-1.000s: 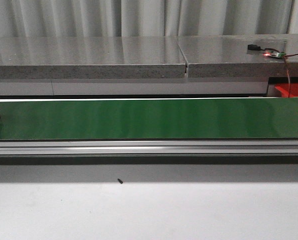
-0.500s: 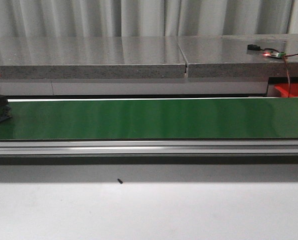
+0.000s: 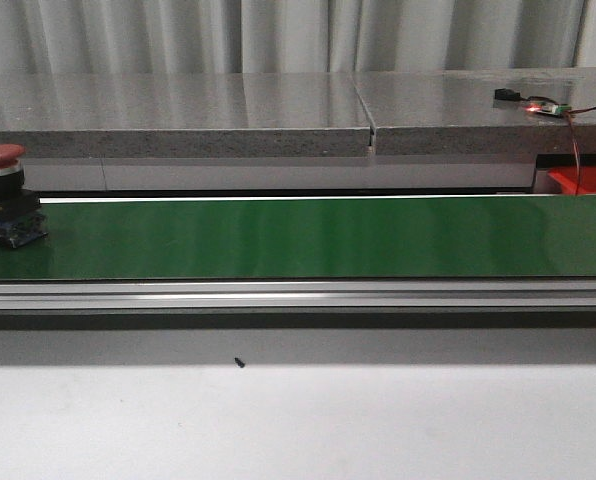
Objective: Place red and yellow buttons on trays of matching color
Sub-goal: 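Set the yellow button on the belt behind the red one, release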
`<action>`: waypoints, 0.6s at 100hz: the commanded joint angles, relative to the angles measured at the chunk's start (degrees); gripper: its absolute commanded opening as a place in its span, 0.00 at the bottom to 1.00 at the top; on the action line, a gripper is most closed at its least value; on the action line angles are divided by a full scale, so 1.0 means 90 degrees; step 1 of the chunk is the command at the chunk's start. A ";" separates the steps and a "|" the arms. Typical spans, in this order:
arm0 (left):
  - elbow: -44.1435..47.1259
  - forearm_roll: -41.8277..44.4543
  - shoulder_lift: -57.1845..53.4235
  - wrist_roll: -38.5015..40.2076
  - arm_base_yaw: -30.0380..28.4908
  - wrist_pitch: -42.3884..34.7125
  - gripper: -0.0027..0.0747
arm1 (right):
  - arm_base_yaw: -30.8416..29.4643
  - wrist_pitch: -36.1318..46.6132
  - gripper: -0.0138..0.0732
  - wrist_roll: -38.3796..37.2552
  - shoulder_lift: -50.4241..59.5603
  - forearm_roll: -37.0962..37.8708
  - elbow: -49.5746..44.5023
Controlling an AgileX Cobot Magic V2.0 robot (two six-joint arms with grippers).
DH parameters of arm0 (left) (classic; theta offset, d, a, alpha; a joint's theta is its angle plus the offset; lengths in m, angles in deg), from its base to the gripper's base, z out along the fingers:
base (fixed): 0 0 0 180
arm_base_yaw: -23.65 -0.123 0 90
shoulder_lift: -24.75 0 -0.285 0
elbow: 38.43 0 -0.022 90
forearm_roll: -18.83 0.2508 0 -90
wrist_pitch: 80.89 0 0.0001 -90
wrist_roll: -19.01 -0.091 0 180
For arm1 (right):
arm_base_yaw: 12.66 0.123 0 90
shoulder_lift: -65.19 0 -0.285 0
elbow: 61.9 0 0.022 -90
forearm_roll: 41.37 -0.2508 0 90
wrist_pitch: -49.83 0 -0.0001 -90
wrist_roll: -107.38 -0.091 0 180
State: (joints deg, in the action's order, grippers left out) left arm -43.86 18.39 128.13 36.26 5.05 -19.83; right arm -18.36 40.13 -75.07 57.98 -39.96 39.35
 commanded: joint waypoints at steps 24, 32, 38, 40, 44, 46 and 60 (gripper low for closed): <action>-0.0219 -0.0134 0.0286 -0.0022 0.0377 -0.0286 0.26 | 0.0000 0.0512 0.08 0.0032 0.0132 0.0006 0.0083; -0.0219 -0.0134 0.0317 -0.0025 0.0377 -0.0286 0.30 | 0.0000 0.0512 0.08 0.0032 0.0132 0.0006 0.0083; -0.0219 -0.0134 0.0317 -0.0037 0.0377 -0.0286 0.40 | 0.0000 0.0512 0.08 0.0032 0.0132 0.0006 0.0083; -0.0219 -0.0134 0.0317 -0.0051 0.0377 -0.0286 0.45 | 0.0000 0.0512 0.08 0.0032 0.0132 0.0006 0.0083; -0.0219 -0.0134 0.0317 -0.0066 0.0377 -0.0302 0.55 | 0.0000 0.0512 0.08 0.0032 0.0132 0.0006 0.0083; -0.0219 -0.0134 0.0317 -0.0066 0.0377 -0.0313 0.58 | 0.0000 0.0512 0.08 0.0032 0.0132 0.0006 0.0083; -0.0219 -0.0163 0.0304 -0.0091 0.0392 -0.0333 0.76 | 0.0000 0.0512 0.08 0.0032 0.0132 0.0006 0.0083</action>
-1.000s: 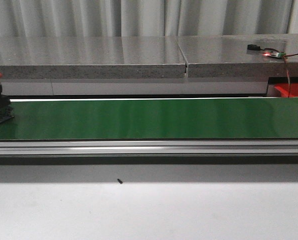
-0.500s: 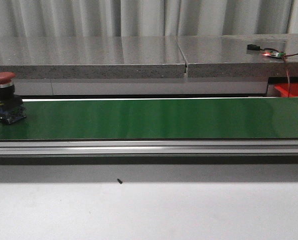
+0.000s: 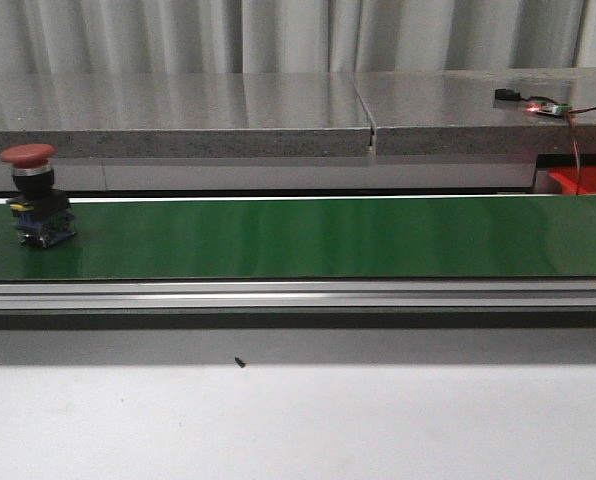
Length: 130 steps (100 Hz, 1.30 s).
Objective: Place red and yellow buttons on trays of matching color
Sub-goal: 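Set the yellow button on the belt behind the red one, release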
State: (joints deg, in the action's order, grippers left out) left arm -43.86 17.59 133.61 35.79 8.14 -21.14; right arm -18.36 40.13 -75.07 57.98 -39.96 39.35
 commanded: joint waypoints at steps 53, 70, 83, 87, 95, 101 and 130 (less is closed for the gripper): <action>-0.0205 0.0258 -0.1781 -0.1269 0.2278 -0.0838 0.10 | 0.0000 0.0512 0.08 0.0032 0.0132 0.0006 0.0083; -0.0205 0.0339 -0.2149 -0.1351 0.3094 -0.0689 0.01 | 0.0000 0.0512 0.08 0.0032 0.0132 0.0006 0.0083; -0.0191 0.0296 -0.2512 -0.1351 0.3328 -0.0525 0.01 | 0.0000 0.0512 0.08 0.0032 0.0132 0.0006 0.0083; -0.0136 0.0226 -0.2661 -0.1351 0.3328 -0.0497 0.01 | 0.0000 0.0512 0.08 0.0032 0.0132 0.0006 0.0083; 0.0065 0.0138 -0.3005 -0.1351 0.3328 -0.0525 0.01 | 0.0000 0.0512 0.08 0.0032 0.0132 0.0006 0.0083; 0.0294 0.0138 -0.3321 -0.1351 0.3328 -0.0538 0.01 | 0.0000 0.0512 0.08 0.0032 0.0132 0.0006 0.0083; 0.1459 0.0138 -0.4860 -0.1294 0.3328 -0.0618 0.01 | 0.0000 0.0512 0.08 0.0032 0.0132 0.0006 0.0083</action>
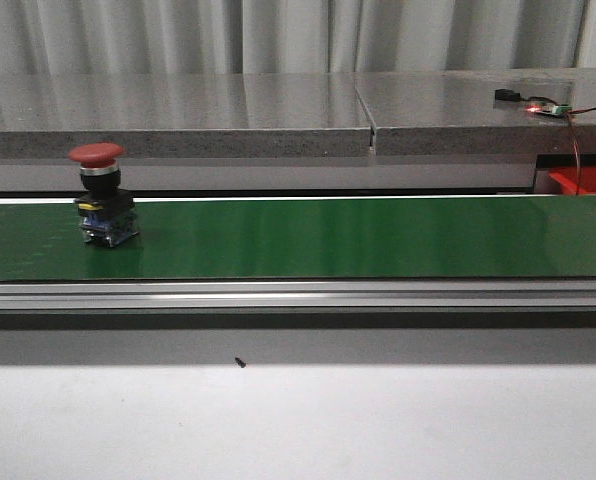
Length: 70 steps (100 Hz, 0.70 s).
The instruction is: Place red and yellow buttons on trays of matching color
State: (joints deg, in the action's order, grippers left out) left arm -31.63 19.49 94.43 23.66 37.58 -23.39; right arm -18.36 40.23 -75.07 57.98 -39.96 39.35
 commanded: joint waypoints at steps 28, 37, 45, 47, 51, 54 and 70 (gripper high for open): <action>0.1474 -0.0238 -0.2280 0.0054 0.0057 -0.0448 0.01 | 0.0000 0.0522 0.08 0.0032 0.0132 0.0006 0.0083; 0.1882 -0.0238 -0.2925 0.0054 0.0057 -0.0448 0.01 | 0.0000 0.0582 0.08 0.0032 0.0132 0.0006 0.0083; 0.2236 -0.0238 -0.3451 0.0054 0.0057 -0.0421 0.01 | 0.0000 0.0650 0.08 0.0032 0.0132 0.0006 0.0083; 0.2321 -0.0238 -0.3593 0.0054 0.0057 -0.0404 0.01 | 0.0000 0.0681 0.08 0.0032 0.0132 0.0006 0.0083; 0.2450 -0.0238 -0.3876 0.0054 0.0057 -0.0371 0.01 | 0.0000 0.0748 0.08 0.0032 0.0132 0.0006 0.0083; 0.2568 -0.0238 -0.4060 0.0054 0.0057 -0.0307 0.01 | 0.0000 0.0846 0.08 0.0032 0.0132 0.0006 0.0083; 0.2972 -0.0238 -0.4997 0.0054 0.0057 0.0027 0.01 | 0.0000 0.1426 0.08 0.0032 0.0132 0.0006 0.0088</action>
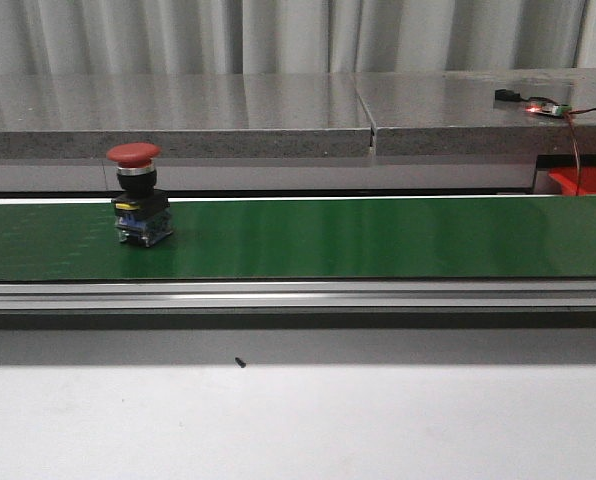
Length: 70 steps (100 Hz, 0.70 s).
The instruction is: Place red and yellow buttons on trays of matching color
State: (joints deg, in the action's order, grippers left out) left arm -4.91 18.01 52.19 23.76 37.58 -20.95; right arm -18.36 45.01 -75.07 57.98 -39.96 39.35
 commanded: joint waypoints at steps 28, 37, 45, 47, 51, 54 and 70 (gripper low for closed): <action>0.0153 -0.0074 -0.1009 0.0043 0.0057 -0.0002 0.01 | 0.0000 0.0831 0.08 0.0025 0.0132 0.0000 0.0317; 0.0153 -0.0074 -0.1009 0.0043 0.0057 -0.0002 0.01 | 0.0000 0.0280 0.08 0.0025 0.0070 0.0000 0.0677; 0.0153 -0.0074 -0.1009 0.0043 0.0057 -0.0002 0.01 | 0.0000 -0.0097 0.08 0.0025 -0.0131 0.0000 0.1032; 0.0153 -0.0074 -0.1009 0.0043 0.0057 -0.0002 0.01 | 0.0000 -0.0157 0.08 0.0025 -0.0202 0.0000 0.1113; 0.0153 -0.0074 -0.1009 0.0043 0.0057 -0.0002 0.01 | 0.0000 -0.0220 0.08 0.0025 -0.0366 0.0000 0.1234; 0.0153 -0.0074 -0.1009 0.0043 0.0057 -0.0002 0.01 | 0.0000 -0.0233 0.08 0.0025 -0.0485 -0.0020 0.1343; 0.0153 -0.0074 -0.1009 0.0043 0.0057 -0.0002 0.01 | 0.0000 -0.0390 0.08 0.0025 -0.1250 -0.0157 0.1799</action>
State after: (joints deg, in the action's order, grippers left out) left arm -2.32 18.01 42.22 23.76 37.58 -17.13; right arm -18.36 38.85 -75.07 50.75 -40.70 51.75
